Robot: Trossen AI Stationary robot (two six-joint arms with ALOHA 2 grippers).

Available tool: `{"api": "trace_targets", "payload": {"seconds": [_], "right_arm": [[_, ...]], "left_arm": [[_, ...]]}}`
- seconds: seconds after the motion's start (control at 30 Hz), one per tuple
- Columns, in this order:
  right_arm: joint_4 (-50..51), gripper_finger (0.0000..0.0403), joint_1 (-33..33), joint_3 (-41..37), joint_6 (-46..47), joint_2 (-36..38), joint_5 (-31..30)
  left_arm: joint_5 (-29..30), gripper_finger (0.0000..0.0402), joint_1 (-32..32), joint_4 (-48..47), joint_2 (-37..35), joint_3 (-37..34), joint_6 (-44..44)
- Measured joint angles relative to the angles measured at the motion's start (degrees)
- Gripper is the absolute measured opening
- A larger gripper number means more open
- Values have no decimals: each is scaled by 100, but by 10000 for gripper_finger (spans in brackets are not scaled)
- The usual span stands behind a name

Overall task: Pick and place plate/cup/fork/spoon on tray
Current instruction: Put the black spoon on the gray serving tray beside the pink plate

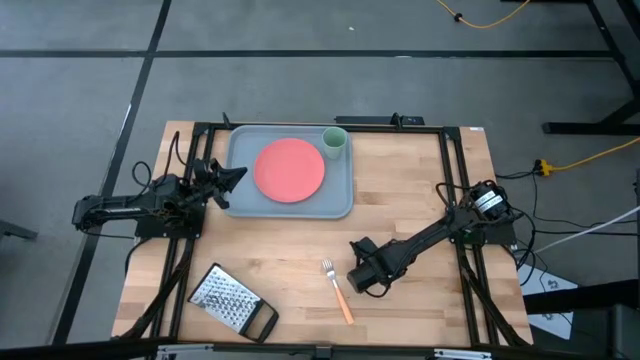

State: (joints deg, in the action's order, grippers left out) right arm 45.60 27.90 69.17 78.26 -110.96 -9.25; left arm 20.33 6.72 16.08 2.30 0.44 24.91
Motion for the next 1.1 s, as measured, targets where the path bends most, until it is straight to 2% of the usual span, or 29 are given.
{"api": "trace_targets", "payload": {"seconds": [0.1, 0.27, 0.47, 0.7, 0.87, 1.1], "right_arm": [[-32, 96, 0, 0, -6, 0, 34], [-108, 17, 0, -9, -44, 7, 52], [-86, 6, 8, 61, -45, 1, -171], [-109, 2, -162, 517, -96, 125, -1377], [-116, 2, -997, 920, -101, 166, -1333], [-169, 1, -2654, 1319, -664, 170, -726]], "left_arm": [[1, 0, 0, 2, -1, -1, 0], [1, 0, 0, 0, 0, -1, 0], [0, 0, 0, 0, -1, 0, 0], [-1, 0, 2, -2, 0, -1, 0], [1, 0, 1, 0, 1, -1, 0], [1, 0, 0, -15, -1, -1, 0]]}}
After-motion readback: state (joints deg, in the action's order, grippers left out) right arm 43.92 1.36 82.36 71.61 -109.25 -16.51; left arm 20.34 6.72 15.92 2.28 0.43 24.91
